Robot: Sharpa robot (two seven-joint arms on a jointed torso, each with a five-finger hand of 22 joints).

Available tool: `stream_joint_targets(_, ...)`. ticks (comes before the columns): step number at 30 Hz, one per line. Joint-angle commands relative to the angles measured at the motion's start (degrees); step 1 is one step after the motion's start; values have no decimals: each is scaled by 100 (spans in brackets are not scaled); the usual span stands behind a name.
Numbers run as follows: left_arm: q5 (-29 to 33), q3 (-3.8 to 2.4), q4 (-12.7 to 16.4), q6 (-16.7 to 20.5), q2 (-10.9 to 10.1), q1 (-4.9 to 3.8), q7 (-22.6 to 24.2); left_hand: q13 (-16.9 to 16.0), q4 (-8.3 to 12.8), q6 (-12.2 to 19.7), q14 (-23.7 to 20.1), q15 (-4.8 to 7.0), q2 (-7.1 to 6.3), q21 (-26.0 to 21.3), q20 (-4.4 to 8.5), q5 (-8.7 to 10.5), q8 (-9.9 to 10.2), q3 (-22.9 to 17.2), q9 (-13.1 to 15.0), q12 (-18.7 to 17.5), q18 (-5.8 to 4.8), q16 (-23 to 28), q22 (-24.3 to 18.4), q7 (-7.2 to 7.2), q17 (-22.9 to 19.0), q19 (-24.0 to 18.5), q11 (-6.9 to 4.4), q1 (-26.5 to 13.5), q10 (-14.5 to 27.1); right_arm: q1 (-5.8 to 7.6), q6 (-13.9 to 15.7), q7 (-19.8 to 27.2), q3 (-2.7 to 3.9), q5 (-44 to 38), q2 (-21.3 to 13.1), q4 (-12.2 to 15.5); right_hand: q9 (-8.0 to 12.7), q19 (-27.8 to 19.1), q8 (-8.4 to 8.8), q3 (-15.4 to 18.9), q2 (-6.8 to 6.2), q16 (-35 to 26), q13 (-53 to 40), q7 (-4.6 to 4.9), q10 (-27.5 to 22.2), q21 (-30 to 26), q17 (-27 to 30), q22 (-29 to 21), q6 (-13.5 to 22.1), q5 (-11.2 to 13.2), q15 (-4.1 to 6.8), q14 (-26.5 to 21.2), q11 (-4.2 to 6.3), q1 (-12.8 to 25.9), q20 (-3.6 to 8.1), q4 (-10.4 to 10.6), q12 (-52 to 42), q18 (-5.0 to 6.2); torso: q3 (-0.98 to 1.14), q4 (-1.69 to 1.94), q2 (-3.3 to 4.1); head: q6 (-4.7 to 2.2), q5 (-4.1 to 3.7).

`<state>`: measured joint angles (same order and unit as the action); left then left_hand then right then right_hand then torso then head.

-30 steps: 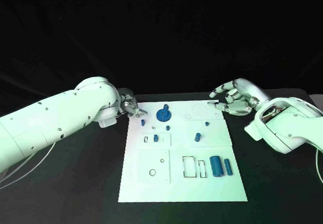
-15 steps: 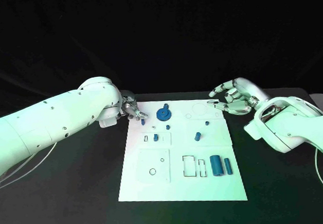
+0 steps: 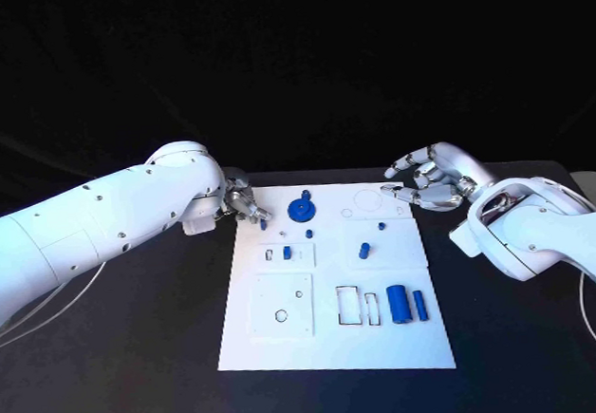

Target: Assemble the parts on the task board

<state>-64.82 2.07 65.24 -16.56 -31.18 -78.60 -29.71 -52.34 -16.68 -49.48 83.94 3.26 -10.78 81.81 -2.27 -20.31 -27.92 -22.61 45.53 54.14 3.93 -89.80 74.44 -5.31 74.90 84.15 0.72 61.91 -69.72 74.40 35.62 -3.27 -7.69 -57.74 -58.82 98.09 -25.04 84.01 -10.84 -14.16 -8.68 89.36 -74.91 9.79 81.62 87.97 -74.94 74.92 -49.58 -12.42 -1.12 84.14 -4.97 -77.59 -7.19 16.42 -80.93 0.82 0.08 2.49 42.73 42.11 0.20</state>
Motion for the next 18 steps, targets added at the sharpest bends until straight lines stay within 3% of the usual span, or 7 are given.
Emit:
stream_joint_targets(1, 72, 6, -17, -120, 28, 2, 32, -3, 24, -43, 606, -31, 22, 37, -36, 19, 41, 16, -13, 38, -75, -20, 4, 13, 1510, -8, 5, 70, -7, -4, -19, 46, 0, -18, 6, 4, -7, 457, -36, -30, 5, -19, -711, -12, -32, -36, -1317, 1330, -28, -13, 44, 536, 7, 62, 53, 5, 21, -14, 0, -1, 2, 14, -7)
stream_joint_targets(15, 151, 16, -30, -113, 41, 3, 41, -17, 35, -97, 606, -22, 95, 54, -37, 15, 35, 10, -44, 79, -80, -20, 37, 29, 1510, 1, -9, 196, -31, -4, -21, 43, 0, -18, 14, 5, -9, 458, -40, -39, 10, -18, -714, -14, -27, -36, -1319, 1331, -29, -16, 46, 537, 9, 66, 54, 3, 16, -14, -1, 5, -6, 52, -15)
stream_joint_targets(18, 169, 16, -32, -105, 42, 3, 42, -22, 44, -125, 606, -11, 164, 62, -33, 13, 29, -9, -61, 100, -82, -20, 52, 43, 1510, 5, -22, 299, -44, -4, -22, 43, 0, -18, 16, 5, -9, 458, -40, -39, 10, -18, -714, -14, -27, -36, -1319, 1331, -29, -16, 46, 537, 9, 66, 54, 3, 16, -14, 0, 6, -5, 56, -18)
